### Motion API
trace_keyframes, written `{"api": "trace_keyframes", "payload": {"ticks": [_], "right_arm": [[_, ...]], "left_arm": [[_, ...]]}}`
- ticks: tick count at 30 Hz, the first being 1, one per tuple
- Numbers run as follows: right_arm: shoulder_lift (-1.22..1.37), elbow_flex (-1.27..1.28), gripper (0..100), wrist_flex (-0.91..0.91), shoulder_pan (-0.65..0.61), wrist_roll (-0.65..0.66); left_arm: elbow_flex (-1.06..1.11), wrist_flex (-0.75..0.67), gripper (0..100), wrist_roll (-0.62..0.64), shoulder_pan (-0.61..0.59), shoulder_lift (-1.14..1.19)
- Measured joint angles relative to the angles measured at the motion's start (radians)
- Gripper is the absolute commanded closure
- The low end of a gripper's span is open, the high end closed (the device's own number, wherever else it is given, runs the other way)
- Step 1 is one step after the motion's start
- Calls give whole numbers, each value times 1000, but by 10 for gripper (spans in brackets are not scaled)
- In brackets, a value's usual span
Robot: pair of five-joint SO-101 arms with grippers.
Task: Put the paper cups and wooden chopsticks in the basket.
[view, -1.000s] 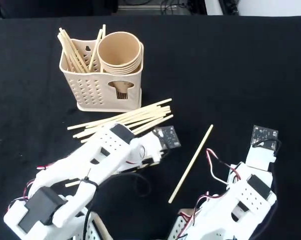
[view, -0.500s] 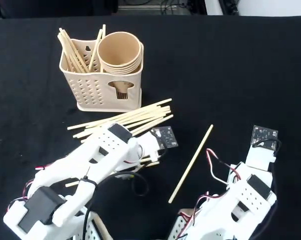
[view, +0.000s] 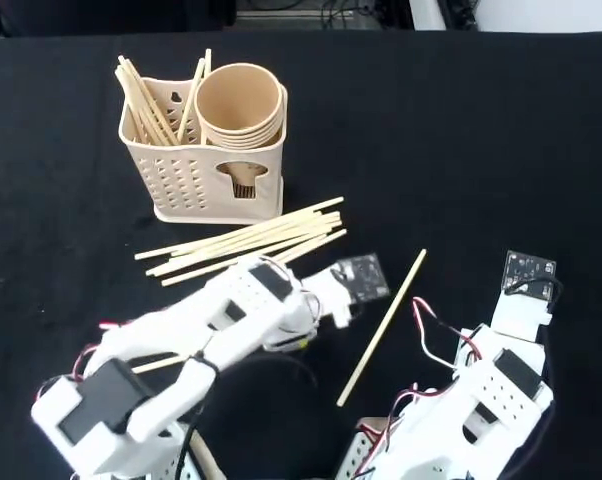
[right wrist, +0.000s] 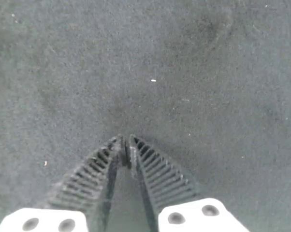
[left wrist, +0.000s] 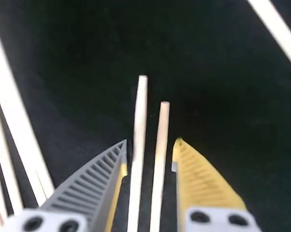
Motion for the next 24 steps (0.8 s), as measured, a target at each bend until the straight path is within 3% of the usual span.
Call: {"api": "trace_keyframes", "payload": {"ticks": [5,10,16,24], "right_arm": [[0,0,984,0,0,0],[0,0,984,0,0,0],[0,0,984,0,0,0],[0,0,984,0,0,0]], "left_arm": [[-23,0,849,0,-9,37],[-61,92,976,-44,-9,44],[-100,204,970,-49,-26,51],[-101,224,970,-14,11,51]]}}
